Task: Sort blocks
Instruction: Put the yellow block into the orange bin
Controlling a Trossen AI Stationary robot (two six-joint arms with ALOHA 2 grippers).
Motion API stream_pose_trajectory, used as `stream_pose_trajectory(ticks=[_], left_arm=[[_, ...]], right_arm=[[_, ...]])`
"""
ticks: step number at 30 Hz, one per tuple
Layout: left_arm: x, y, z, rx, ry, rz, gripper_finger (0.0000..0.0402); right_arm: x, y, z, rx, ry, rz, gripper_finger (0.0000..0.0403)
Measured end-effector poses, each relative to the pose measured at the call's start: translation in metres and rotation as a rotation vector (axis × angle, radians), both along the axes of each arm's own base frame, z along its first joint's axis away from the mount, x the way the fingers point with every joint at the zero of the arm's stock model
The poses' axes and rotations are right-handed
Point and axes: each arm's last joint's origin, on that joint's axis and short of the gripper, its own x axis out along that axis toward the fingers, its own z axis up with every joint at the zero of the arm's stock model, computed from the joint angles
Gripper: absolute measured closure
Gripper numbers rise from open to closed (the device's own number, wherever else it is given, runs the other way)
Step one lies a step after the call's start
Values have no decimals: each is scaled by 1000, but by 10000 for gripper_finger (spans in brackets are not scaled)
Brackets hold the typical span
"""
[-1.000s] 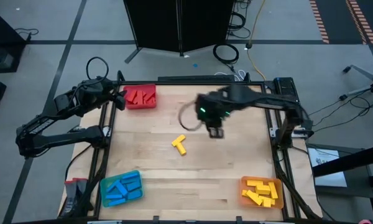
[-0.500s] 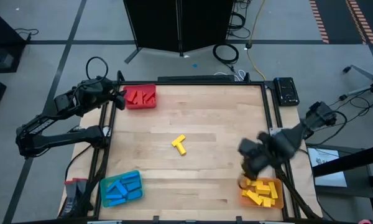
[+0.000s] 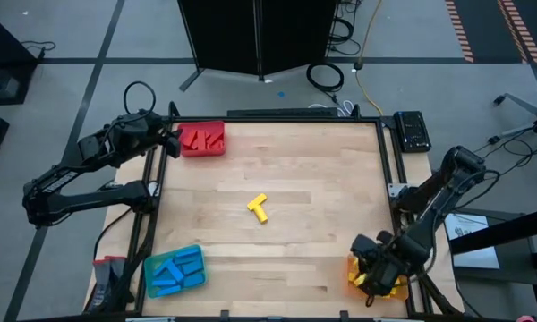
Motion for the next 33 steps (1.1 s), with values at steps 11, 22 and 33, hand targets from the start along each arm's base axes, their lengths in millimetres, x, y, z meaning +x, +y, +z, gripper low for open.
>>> stream_pose_trajectory(ticks=[11,22,33], left_arm=[[0,0,0,0,1,0,134],[0,0,0,3,3,5,134],[0,0,0,7,9,2,134]], right_arm=[[-16,11,-38,80,9,-60,291],[-3,-5,-45,41,2,-38,291],[-2,-6,-45,39,9,-37,203]])
